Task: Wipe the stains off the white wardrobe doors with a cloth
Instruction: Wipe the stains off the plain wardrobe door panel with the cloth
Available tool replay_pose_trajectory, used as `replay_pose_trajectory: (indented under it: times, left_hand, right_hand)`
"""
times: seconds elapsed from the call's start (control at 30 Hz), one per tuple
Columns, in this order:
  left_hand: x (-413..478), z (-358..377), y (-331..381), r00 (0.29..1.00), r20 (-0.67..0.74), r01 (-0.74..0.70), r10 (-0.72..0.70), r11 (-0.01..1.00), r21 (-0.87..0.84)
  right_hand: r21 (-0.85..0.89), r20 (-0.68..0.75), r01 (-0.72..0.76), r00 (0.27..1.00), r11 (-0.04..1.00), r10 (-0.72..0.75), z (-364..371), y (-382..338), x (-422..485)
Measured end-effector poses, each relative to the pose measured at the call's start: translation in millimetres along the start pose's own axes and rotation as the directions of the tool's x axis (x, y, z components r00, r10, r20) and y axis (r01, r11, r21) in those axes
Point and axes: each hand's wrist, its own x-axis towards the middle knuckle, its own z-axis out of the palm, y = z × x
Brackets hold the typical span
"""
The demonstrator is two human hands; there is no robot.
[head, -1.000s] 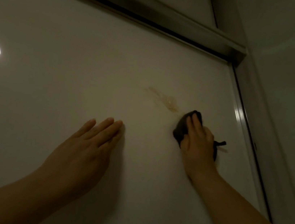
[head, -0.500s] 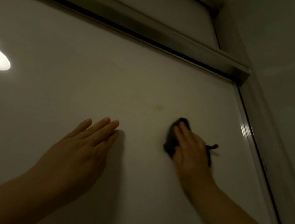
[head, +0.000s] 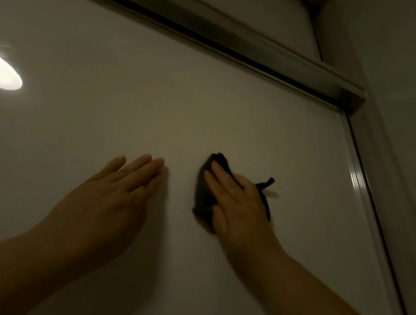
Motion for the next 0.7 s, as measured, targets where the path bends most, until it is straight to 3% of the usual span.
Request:
replay_pose_trajectory:
  times: [0.07, 0.17, 0.27, 0.43, 0.5, 0.63, 0.7]
  left_hand:
    - [-4.9, -3.7, -2.4, 1.000, 0.012, 0.003, -0.003, 1.000, 0.004]
    - [-10.4, -9.8, -6.6, 1.000, 0.012, 0.012, -0.012, 1.000, 0.001]
    - [-10.9, -14.3, -7.6, 1.000, -0.018, 0.001, -0.001, 1.000, 0.004]
    - [-14.8, -21.0, -20.7, 0.999, -0.025, 0.044, -0.043, 0.998, 0.038]
    - [-18.4, -20.4, -30.7, 0.996, 0.001, 0.085, -0.085, 0.995, 0.059]
    - [-26.4, -20.1, -41.6, 0.992, 0.038, 0.121, -0.122, 0.992, 0.049]
    - [-28.3, -22.6, -41.4, 0.992, 0.041, 0.120, -0.122, 0.991, 0.052]
  right_hand:
    - [-0.031, 0.023, -0.075, 0.997, 0.997, 0.075, -4.2, 27.6, -4.7]
    - [-0.076, 0.023, -0.360, 0.932, 0.930, 0.362, -7.6, 46.4, 34.1]
    - [-0.174, 0.089, -0.446, 0.881, 0.878, 0.465, -4.7, 36.5, 86.5]
    - [-0.163, 0.147, -0.232, 0.955, 0.959, 0.256, 8.9, -32.7, 133.8]
    - [-0.075, 0.095, -0.173, 0.979, 0.982, 0.179, 21.6, -51.8, 120.0]
    - [0.023, 0.004, 0.065, 0.998, 0.998, -0.065, 22.1, -43.8, 63.6]
    - [-0.033, 0.011, 0.042, 0.999, 0.999, -0.042, 19.4, -17.0, 51.5]
